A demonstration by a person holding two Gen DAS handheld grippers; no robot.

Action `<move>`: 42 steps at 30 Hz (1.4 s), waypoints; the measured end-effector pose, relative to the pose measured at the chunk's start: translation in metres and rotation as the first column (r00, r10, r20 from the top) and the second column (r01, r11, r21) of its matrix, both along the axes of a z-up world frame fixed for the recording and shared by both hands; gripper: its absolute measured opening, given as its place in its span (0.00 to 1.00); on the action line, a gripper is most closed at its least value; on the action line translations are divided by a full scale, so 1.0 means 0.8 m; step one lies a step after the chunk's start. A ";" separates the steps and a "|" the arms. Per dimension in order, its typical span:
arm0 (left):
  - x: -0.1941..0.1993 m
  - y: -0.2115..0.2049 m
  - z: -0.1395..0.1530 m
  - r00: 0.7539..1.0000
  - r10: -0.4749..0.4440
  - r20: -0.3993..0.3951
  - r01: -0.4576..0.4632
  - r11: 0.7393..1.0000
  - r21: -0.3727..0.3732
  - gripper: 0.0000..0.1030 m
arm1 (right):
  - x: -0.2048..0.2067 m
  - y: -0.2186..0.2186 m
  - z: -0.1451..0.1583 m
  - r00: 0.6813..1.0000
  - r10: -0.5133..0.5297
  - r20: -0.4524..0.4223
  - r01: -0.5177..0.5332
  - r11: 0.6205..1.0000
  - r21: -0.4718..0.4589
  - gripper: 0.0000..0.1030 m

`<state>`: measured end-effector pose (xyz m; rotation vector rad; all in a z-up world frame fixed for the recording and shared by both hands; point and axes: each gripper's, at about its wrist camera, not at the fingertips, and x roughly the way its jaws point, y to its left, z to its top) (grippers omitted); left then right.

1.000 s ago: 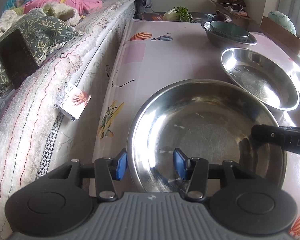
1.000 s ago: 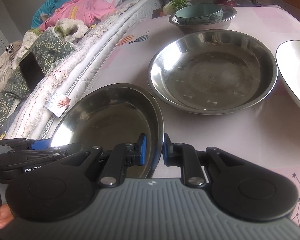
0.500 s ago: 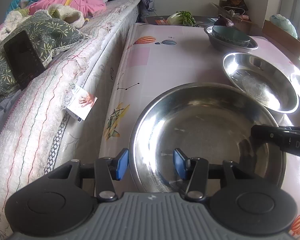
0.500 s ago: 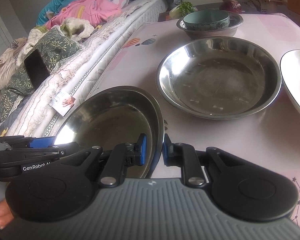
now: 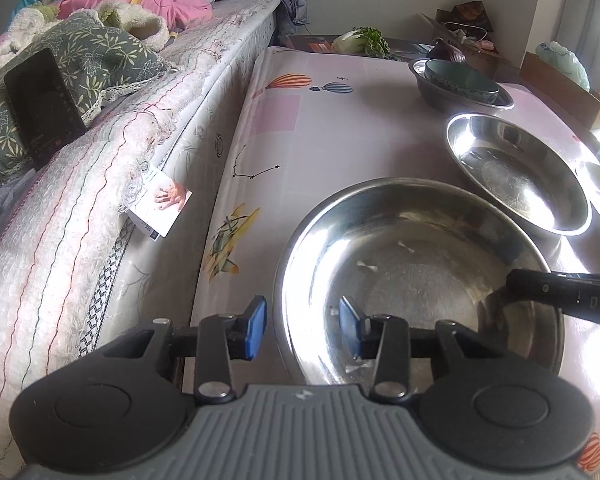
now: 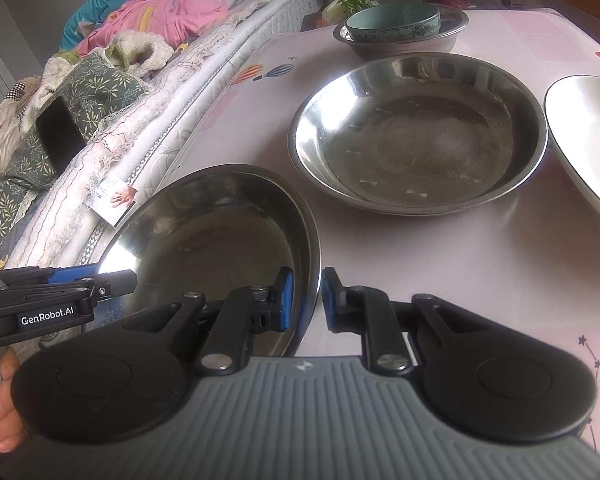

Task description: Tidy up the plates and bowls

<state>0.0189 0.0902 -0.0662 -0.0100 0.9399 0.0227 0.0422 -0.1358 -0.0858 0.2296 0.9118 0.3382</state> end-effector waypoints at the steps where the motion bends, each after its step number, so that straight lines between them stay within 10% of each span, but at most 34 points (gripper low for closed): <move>1: 0.001 0.003 -0.002 1.000 0.004 -0.008 -0.004 1.000 -0.011 0.34 | 0.000 0.000 0.001 1.000 -0.005 0.002 0.005 1.000 0.001 0.15; 9: 0.004 0.023 -0.009 0.999 0.035 -0.011 -0.036 0.993 -0.114 0.16 | 0.002 0.002 -0.002 1.000 -0.007 0.002 0.007 1.000 0.005 0.14; 42: 0.007 0.008 0.034 0.997 0.033 0.076 -0.027 0.996 -0.080 0.16 | -0.006 -0.008 0.038 0.992 -0.013 0.122 0.014 1.000 -0.008 0.14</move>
